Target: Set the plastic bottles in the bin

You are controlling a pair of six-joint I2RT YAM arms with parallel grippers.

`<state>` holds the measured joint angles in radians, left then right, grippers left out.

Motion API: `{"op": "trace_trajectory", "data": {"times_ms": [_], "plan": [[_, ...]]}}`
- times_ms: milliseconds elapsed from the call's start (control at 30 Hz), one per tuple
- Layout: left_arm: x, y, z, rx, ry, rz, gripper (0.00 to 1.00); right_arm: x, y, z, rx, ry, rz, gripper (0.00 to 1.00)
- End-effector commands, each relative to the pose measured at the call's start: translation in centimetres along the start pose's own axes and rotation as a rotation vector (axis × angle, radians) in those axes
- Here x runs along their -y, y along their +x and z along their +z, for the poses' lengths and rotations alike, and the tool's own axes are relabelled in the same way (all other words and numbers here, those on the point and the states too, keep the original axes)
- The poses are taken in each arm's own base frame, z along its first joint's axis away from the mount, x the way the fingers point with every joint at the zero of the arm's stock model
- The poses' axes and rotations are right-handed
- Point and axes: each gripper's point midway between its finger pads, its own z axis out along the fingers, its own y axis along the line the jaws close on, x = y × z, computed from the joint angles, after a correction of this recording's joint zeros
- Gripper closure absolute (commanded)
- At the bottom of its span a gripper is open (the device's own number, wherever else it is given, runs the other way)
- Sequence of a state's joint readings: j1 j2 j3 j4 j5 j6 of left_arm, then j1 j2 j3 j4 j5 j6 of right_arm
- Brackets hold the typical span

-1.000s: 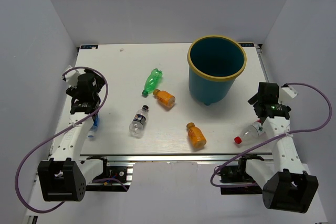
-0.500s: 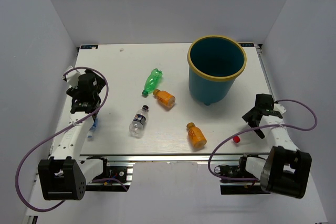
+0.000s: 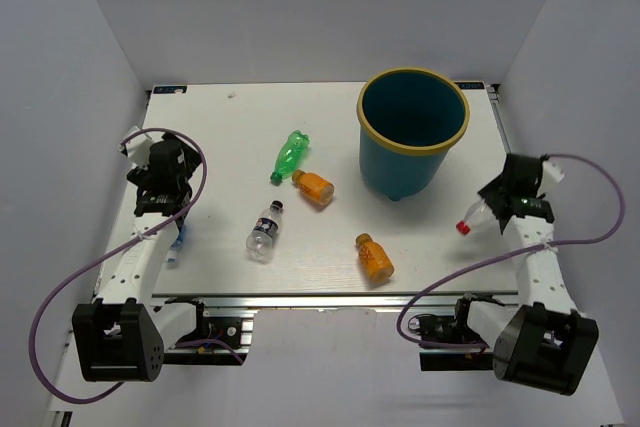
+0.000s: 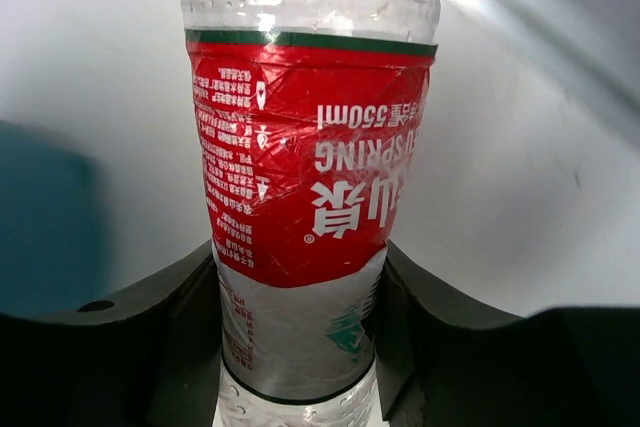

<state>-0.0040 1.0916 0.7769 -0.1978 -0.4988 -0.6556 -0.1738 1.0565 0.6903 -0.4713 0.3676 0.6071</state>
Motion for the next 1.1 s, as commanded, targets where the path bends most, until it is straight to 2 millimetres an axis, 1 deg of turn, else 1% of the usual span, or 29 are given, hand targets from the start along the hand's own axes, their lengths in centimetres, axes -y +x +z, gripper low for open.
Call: {"op": "trace_trajectory", "data": {"times_ms": [0, 33, 67, 100, 133, 167, 200, 233, 267, 300, 333, 367, 400, 433, 467, 500, 533, 567, 600, 633, 700, 733, 800, 833, 867, 933, 967, 1000, 1067], "plan": [[0.5, -0.8, -0.1, 0.015, 0.005, -0.014, 0.02, -5.8, -10.3, -6.2, 0.281, -0.234, 0.033, 0.66], [0.4, -0.7, 0.0, 0.013, -0.001, -0.011, 0.02, -7.6, -14.2, -9.5, 0.379, -0.303, 0.051, 0.66], [0.4, -0.7, 0.1, 0.011, -0.004, -0.008, 0.02, -8.4, -16.0, -11.1, 0.424, -0.327, 0.028, 0.67], [0.5, -0.8, 0.1, 0.01, -0.003, -0.01, 0.02, -9.4, -17.5, -12.1, 0.452, -0.344, 0.012, 0.67], [0.5, -0.5, 0.2, 0.001, -0.006, -0.006, 0.02, -11.6, -20.4, -15.9, 0.543, -0.423, 0.007, 0.67], [0.5, -0.5, 0.3, 0.0, -0.007, -0.005, 0.02, -12.5, -21.6, -17.2, 0.596, -0.432, -0.068, 0.67], [0.5, -0.5, 0.3, 0.0, -0.007, -0.008, 0.02, -14.0, -22.2, -17.3, 0.616, -0.428, -0.113, 0.67], [0.5, -0.4, 0.3, -0.002, -0.008, -0.006, 0.02, -17.1, -21.2, -18.9, 0.629, -0.479, -0.188, 0.66], [0.4, -0.5, 0.3, -0.002, -0.01, -0.006, 0.02, -18.0, -23.1, -21.2, 0.699, -0.456, -0.2, 0.63], [0.3, -0.5, 0.2, -0.002, -0.014, -0.004, 0.02, -20.3, -22.5, -20.0, 0.689, -0.429, -0.314, 0.62], [0.2, -0.6, 0.2, 0.003, -0.02, -0.004, 0.02, -22.9, -21.3, -21.1, 0.687, -0.482, -0.375, 0.61], [0.1, -1.0, 0.0, 0.017, -0.026, -0.01, 0.02, -24.8, -21.7, -22.5, 0.707, -0.531, -0.4, 0.61], [-0.1, -1.2, -0.1, 0.022, -0.036, -0.012, 0.02, -27.7, -19.8, -21.6, 0.685, -0.557, -0.502, 0.61], [-0.3, -1.2, -0.2, 0.024, -0.044, -0.011, 0.02, -29.0, -19.2, -21.7, 0.686, -0.572, -0.529, 0.6], [-0.5, -1.6, -0.4, 0.038, -0.051, -0.014, 0.02, -30.4, -18.9, -21.1, 0.705, -0.543, -0.564, 0.59], [-0.6, -1.6, -0.5, 0.038, -0.057, -0.015, 0.02, -31.5, -17.8, -21.3, 0.715, -0.543, -0.626, 0.58], [-0.7, -1.7, -0.6, 0.043, -0.059, -0.018, 0.02, -32.1, -17.4, -21.1, 0.718, -0.536, -0.64, 0.57], [-0.8, -1.7, -0.6, 0.046, -0.064, -0.017, 0.02, -32.7, -16.8, -20.1, 0.708, -0.513, -0.654, 0.55], [-0.9, -1.8, -0.7, 0.051, -0.066, -0.023, 0.02, -33.1, -16.6, -20.1, 0.708, -0.514, -0.657, 0.53], [-1.0, -1.9, -0.7, 0.052, -0.069, -0.022, 0.02, -33.2, -16.4, -20.0, 0.694, -0.515, -0.641, 0.45], [-1.0, -1.9, -0.6, 0.052, -0.075, -0.021, 0.02, -33.4, -16.0, -19.8, 0.67, -0.522, -0.631, 0.37], [-1.0, -1.9, -0.6, 0.052, -0.077, -0.022, 0.02, -33.5, -15.7, -20.2, 0.66, -0.556, -0.627, 0.23], [-1.1, -1.8, -0.6, 0.048, -0.086, -0.019, 0.02, -33.6, -15.2, -20.7, 0.648, -0.6, -0.632, 0.11], [-1.2, -1.8, -0.5, 0.047, -0.091, -0.016, 0.02, -33.6, -15.0, -21.1, 0.641, -0.625, -0.632, 0.11], [-1.1, -1.9, -0.5, 0.047, -0.091, -0.018, 0.02, -33.5, -15.0, -22.2, 0.64, -0.668, -0.632, 0.11], [-1.2, -1.8, -0.4, 0.044, -0.097, -0.016, 0.02, -33.1, -14.9, -23.4, 0.629, -0.712, -0.648, 0.11], [-1.2, -1.8, -0.5, 0.043, -0.098, -0.015, 0.02, -32.9, -14.9, -24.7, 0.629, -0.758, -0.65, 0.11], [-1.3, -1.8, -0.4, 0.043, -0.1, -0.016, 0.02, -32.9, -14.8, -25.5, 0.628, -0.786, -0.657, 0.11], [-1.1, -1.8, -0.5, 0.04, -0.094, -0.016, 0.02, -32.5, -13.8, -27.6, 0.61, -0.879, -0.705, 0.11]]}}
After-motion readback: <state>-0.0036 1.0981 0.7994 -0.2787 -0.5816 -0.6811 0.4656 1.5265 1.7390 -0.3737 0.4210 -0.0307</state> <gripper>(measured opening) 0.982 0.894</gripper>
